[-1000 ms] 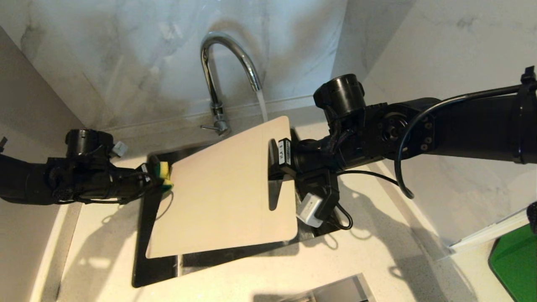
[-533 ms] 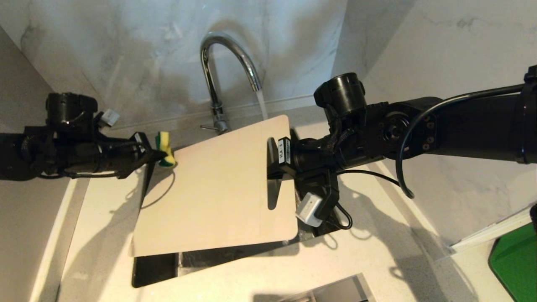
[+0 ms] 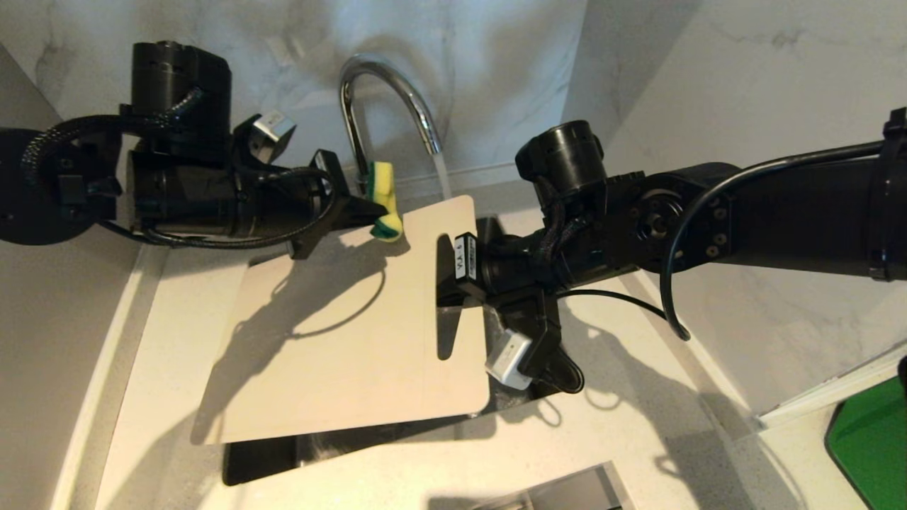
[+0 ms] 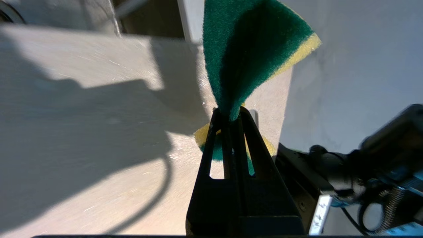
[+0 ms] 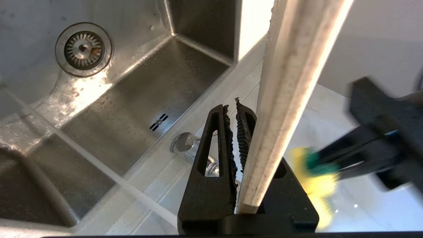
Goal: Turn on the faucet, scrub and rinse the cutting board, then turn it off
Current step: Scrub the cutting board underwater
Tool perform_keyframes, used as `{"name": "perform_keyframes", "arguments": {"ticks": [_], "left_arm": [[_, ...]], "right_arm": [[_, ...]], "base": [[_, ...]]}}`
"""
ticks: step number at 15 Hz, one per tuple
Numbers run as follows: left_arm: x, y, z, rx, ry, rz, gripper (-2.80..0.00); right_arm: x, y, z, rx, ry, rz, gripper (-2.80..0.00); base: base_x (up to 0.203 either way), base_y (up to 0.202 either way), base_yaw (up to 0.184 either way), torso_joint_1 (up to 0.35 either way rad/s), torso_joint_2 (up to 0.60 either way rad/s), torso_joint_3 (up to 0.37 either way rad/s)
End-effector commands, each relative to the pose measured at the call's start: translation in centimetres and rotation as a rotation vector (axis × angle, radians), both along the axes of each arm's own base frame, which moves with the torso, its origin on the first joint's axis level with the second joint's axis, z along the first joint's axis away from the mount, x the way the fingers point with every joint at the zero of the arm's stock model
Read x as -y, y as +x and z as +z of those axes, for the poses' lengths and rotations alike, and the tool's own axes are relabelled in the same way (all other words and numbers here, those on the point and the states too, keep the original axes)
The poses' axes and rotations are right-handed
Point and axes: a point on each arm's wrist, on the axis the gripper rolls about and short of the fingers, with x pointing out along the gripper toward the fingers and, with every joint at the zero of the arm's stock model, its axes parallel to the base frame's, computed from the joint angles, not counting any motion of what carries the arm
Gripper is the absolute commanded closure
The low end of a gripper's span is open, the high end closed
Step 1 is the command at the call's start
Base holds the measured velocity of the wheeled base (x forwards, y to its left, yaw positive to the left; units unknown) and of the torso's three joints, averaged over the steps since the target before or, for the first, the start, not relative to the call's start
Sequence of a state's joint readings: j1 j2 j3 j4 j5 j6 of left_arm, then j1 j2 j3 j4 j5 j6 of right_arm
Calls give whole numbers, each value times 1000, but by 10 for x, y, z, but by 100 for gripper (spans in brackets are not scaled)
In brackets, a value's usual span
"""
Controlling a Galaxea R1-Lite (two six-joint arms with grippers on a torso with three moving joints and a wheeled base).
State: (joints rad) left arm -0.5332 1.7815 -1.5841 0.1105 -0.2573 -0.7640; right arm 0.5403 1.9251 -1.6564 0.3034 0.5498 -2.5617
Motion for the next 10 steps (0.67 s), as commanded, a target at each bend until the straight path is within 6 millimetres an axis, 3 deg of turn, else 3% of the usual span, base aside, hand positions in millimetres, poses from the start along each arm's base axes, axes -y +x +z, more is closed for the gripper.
{"name": "perform_keyframes", "arguments": {"ticks": [1, 4, 10], "left_arm": [[16, 12, -20, -57, 19, -18, 0], [16, 20, -29, -78, 30, -6, 0], [-16, 43, -40, -116, 35, 65, 0]], "right_arm": [[-2, -2, 0, 9, -5, 16, 0], [-1, -6, 4, 17, 0, 19, 0], [2, -10, 7, 21, 3, 18, 0]], "base": [[0, 0, 0, 0, 0, 0], [0, 0, 0, 0, 0, 0], [0, 0, 0, 0, 0, 0]]}}
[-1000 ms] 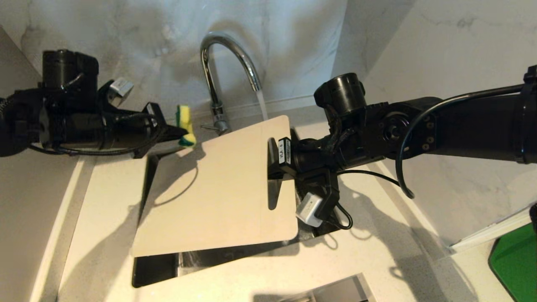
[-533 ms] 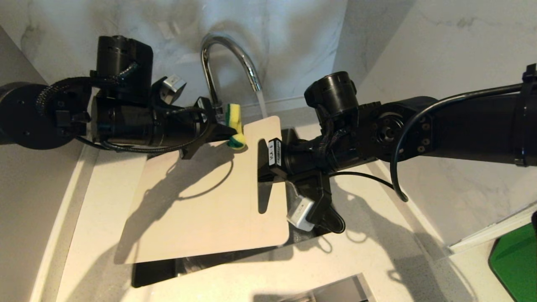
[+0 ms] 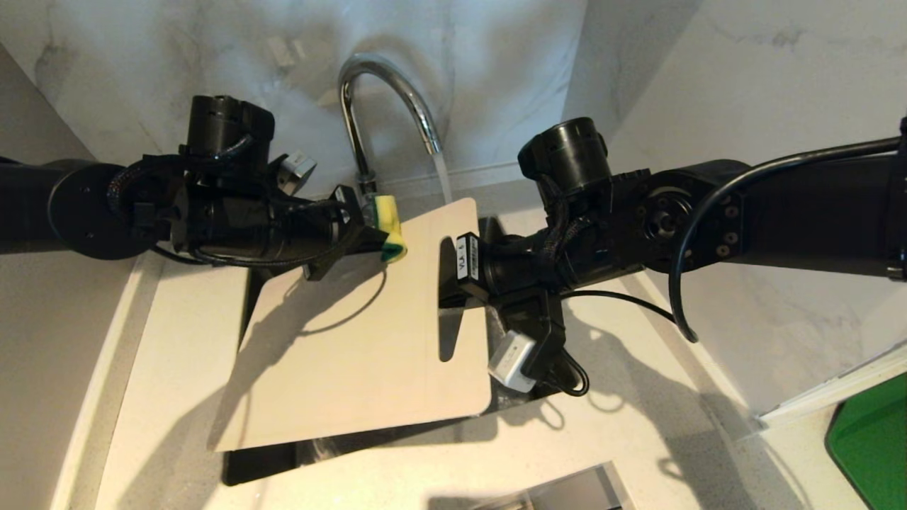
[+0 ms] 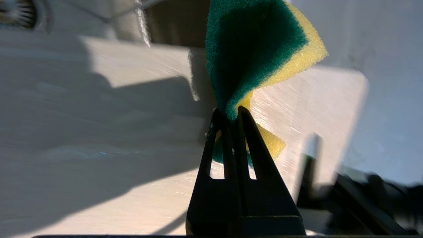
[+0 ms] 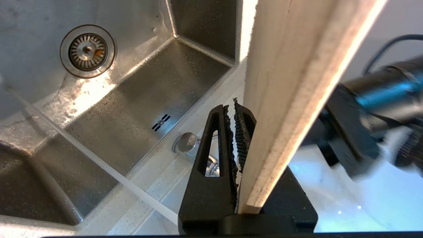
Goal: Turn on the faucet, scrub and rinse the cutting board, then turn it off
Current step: Scrub the cutting board underwater
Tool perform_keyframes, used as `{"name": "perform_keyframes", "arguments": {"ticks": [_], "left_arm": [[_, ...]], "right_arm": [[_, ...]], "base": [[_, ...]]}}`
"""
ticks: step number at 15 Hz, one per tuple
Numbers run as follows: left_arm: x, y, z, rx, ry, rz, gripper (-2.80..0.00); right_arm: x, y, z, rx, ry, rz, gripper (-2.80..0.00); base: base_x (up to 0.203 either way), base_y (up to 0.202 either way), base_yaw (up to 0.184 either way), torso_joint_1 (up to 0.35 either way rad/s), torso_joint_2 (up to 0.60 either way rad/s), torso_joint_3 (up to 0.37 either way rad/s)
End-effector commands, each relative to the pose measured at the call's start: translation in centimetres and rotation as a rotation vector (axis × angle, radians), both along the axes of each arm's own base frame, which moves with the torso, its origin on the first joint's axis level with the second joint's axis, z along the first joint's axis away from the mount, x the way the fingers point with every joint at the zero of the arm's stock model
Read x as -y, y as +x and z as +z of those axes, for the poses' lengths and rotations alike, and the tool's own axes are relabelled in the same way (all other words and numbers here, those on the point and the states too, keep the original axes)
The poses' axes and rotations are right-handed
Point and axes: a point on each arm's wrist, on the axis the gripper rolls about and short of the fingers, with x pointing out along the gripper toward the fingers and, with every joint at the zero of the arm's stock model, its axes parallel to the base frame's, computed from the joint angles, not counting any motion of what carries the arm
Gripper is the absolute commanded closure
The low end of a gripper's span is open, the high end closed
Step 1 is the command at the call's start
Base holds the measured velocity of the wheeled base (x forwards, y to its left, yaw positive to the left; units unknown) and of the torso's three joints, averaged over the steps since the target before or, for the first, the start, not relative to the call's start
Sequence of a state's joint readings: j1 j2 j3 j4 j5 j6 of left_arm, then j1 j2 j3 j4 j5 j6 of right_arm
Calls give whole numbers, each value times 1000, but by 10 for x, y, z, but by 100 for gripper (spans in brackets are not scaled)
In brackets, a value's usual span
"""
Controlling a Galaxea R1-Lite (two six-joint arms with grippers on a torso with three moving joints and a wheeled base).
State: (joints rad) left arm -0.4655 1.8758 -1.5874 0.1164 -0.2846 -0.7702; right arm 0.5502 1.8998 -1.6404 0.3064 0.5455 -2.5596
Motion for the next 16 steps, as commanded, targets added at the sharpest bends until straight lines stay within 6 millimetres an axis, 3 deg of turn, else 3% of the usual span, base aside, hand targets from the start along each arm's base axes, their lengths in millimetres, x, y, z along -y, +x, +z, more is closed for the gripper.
{"name": "perform_keyframes", "arguments": {"ticks": [1, 8, 11, 16], "left_arm": [[-18, 13, -9, -34, 0, 34, 0], [-92, 35, -63, -177, -6, 131, 0], [-121, 35, -84, -185, 10, 158, 0], [-167, 36, -94, -178, 0, 212, 0]], "right_arm": [[2, -3, 3, 18, 1, 12, 0], [2, -4, 3, 15, 0, 13, 0], [3, -4, 3, 15, 0, 12, 0], [3, -4, 3, 16, 0, 12, 0]], "base": [[0, 0, 0, 0, 0, 0], [0, 0, 0, 0, 0, 0], [0, 0, 0, 0, 0, 0], [0, 0, 0, 0, 0, 0]]}}
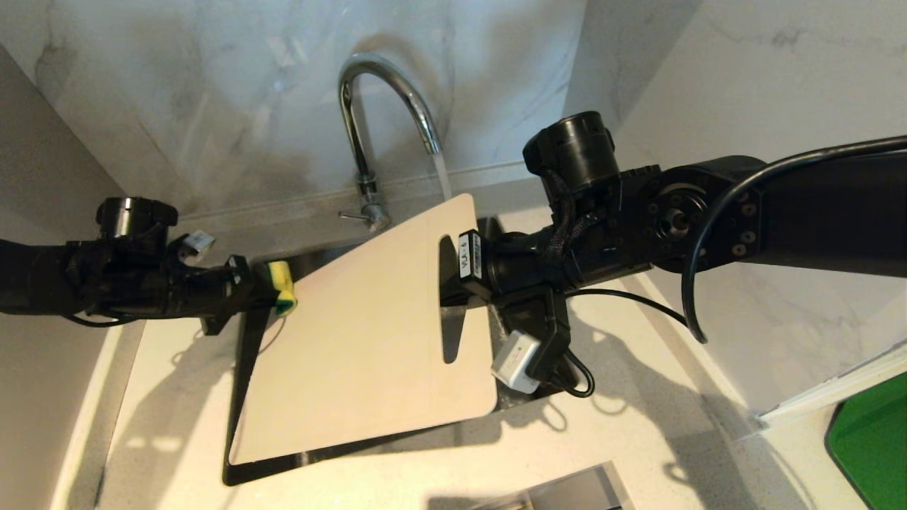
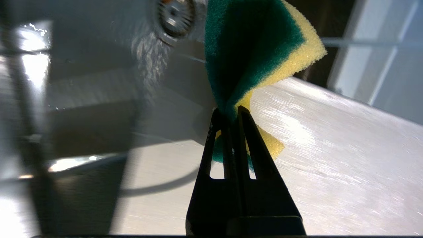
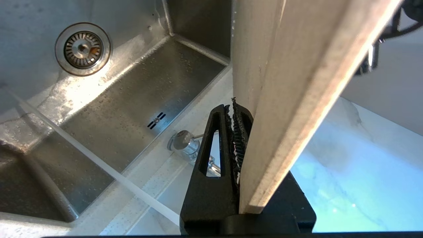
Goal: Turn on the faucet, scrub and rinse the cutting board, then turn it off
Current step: Scrub the cutting board underwater
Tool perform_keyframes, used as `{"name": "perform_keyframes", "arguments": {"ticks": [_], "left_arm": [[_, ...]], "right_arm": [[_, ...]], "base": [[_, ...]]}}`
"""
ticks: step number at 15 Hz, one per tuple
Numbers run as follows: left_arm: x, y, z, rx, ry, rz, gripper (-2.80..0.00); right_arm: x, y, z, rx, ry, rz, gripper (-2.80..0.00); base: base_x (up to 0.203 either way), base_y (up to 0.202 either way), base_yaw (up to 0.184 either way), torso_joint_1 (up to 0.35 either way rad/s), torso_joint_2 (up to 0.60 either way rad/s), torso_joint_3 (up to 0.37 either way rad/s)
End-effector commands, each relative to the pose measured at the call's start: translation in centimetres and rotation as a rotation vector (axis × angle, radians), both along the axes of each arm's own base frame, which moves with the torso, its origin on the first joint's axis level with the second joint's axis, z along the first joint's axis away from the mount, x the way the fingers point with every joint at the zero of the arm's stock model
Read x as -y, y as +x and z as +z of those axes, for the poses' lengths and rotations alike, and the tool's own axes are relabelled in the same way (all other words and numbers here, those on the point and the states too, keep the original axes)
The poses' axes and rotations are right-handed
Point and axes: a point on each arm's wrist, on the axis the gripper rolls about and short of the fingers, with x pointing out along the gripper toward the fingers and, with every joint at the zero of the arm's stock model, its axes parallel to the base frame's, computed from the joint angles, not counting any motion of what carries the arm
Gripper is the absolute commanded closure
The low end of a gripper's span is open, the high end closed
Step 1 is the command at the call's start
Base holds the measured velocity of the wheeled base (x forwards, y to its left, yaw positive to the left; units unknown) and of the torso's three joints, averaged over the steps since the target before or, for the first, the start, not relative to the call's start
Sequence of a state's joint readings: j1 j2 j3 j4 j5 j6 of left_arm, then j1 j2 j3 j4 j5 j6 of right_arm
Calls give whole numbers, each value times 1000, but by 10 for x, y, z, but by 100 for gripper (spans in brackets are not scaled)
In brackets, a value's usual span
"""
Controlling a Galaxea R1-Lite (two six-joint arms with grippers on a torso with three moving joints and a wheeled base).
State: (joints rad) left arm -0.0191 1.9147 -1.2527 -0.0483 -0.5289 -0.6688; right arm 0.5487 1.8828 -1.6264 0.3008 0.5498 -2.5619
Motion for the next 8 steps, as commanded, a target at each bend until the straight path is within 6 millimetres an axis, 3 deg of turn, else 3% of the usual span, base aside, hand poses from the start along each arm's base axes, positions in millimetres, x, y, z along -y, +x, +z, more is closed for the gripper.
{"name": "perform_keyframes", "arguments": {"ticks": [1, 5, 8], "left_arm": [[-19, 0, -3, -4, -1, 39, 0], [-44, 1, 5, 35, 13, 82, 0], [-42, -10, 40, 116, 3, 78, 0]], "right_arm": [[0, 0, 0, 7, -6, 9, 0], [2, -4, 2, 12, -3, 9, 0], [3, -5, 2, 22, 6, 6, 0]], "base": [[0, 0, 0, 0, 0, 0], [0, 0, 0, 0, 0, 0], [0, 0, 0, 0, 0, 0]]}}
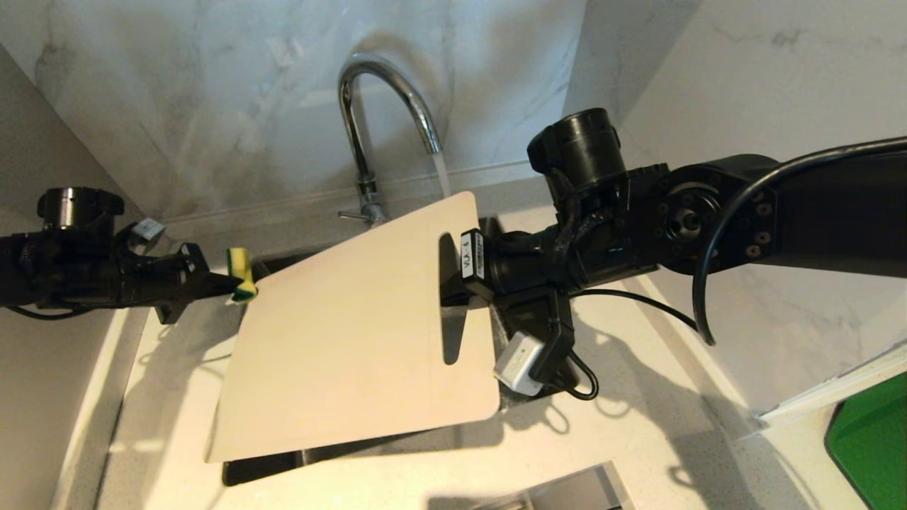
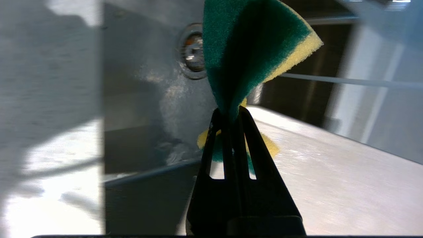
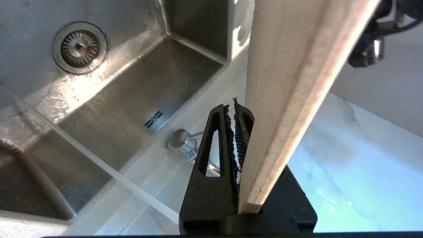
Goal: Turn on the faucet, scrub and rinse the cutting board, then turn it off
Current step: Scrub the cutting board underwater
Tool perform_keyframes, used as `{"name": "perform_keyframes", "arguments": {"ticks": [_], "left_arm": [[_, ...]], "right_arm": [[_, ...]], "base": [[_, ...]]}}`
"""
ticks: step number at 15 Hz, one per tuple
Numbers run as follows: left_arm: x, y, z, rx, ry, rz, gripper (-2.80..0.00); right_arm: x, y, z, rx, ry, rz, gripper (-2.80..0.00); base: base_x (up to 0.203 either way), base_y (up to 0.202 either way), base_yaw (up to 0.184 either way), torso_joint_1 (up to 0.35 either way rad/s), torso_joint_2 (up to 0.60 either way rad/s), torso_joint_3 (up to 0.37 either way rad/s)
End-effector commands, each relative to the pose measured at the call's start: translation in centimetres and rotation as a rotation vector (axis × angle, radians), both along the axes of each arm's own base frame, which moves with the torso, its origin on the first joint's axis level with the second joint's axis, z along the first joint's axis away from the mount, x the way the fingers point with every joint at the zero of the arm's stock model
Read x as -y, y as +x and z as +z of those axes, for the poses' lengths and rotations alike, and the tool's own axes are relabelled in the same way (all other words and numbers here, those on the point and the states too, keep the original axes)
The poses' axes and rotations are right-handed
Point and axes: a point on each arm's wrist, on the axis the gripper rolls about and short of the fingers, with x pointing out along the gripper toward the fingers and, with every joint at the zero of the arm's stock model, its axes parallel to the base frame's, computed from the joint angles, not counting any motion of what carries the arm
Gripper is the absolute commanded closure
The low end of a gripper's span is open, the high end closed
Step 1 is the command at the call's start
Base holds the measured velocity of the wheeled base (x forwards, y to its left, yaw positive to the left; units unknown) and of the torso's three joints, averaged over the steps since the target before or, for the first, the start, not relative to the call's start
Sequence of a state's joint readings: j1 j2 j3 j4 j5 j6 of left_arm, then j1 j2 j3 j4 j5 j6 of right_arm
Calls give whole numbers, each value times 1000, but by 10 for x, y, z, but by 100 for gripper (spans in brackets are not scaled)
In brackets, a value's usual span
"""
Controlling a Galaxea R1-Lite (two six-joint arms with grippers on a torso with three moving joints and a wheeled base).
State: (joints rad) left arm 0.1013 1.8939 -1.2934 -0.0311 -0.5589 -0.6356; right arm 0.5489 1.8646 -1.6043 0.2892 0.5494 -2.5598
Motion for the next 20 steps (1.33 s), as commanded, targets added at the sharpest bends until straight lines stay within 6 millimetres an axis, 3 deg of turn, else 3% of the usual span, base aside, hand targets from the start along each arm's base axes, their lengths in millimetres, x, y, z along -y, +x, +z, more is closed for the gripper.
{"name": "perform_keyframes", "arguments": {"ticks": [1, 3, 6, 9, 12, 14, 20], "left_arm": [[11, -19, 43, 85, -13, -20, 0], [45, -43, 78, 125, -40, -109, 0], [110, -82, 104, 139, -75, -303, 0], [171, -120, 110, 125, -74, -440, 0], [211, -143, 103, 105, -41, -506, 0], [213, -137, 94, 75, -26, -486, 0], [193, -116, 59, -31, 22, -399, 0]], "right_arm": [[0, -1, -2, 4, 5, 0, 0], [1, -2, -8, 1, 24, -9, 0], [2, -4, -5, 5, 46, -19, 0], [2, -4, -3, 7, 50, -21, 0], [3, -5, -4, 4, 47, -20, 0], [6, -9, -5, -1, 43, -23, 0], [6, -9, -3, 4, 47, -21, 0]], "base": [[0, 0, 0, 0, 0, 0], [0, 0, 0, 0, 0, 0], [0, 0, 0, 0, 0, 0], [0, 0, 0, 0, 0, 0], [0, 0, 0, 0, 0, 0], [0, 0, 0, 0, 0, 0], [0, 0, 0, 0, 0, 0]]}}
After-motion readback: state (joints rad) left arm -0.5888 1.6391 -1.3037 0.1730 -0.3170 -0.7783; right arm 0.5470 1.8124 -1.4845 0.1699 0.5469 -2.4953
